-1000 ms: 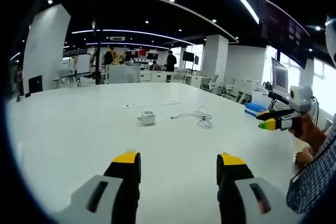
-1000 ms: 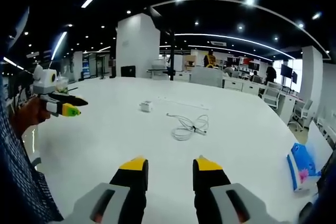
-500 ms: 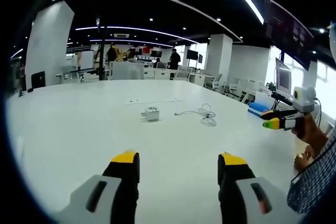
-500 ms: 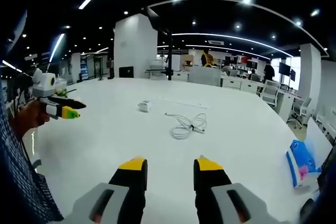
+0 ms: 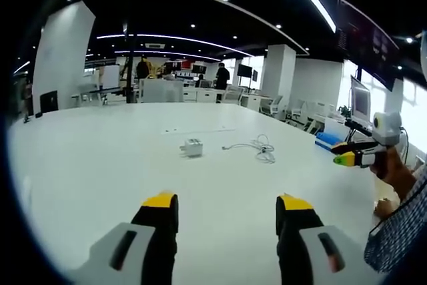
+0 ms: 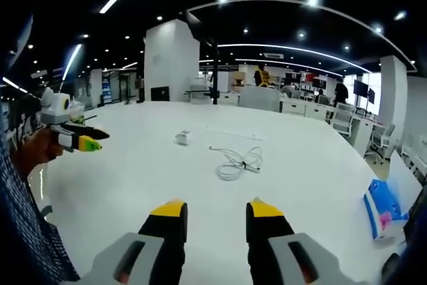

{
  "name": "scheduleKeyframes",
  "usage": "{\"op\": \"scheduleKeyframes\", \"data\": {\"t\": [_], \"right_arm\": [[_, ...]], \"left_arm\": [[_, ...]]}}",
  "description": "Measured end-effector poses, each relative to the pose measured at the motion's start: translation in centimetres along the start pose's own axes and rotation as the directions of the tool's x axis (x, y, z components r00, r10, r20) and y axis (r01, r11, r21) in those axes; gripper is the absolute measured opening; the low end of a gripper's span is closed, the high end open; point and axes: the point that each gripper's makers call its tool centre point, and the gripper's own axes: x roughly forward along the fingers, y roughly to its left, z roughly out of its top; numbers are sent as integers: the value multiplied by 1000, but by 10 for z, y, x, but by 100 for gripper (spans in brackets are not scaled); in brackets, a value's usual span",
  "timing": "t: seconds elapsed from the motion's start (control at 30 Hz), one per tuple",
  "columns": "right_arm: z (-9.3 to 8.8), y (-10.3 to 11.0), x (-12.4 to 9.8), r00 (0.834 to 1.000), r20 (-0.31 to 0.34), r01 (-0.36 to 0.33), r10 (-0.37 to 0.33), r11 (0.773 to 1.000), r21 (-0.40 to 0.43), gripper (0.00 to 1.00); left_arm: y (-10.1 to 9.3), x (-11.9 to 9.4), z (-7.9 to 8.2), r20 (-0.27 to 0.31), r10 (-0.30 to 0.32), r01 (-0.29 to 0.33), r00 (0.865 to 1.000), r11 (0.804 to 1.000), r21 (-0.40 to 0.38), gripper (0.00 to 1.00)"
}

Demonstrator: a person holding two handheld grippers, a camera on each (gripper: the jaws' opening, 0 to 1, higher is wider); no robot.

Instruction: Plug the desk Type‑C cable into the charger adapter.

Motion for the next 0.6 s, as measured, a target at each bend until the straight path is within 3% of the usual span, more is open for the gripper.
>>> {"op": "scheduleKeyframes", "data": {"t": [0.6], "right_arm": [[-5, 2, 10, 1000, -9, -24, 25, 999, 23, 37]], "left_arm": [[-2, 5, 3, -7, 8, -8, 1000, 1000, 10, 58]]}}
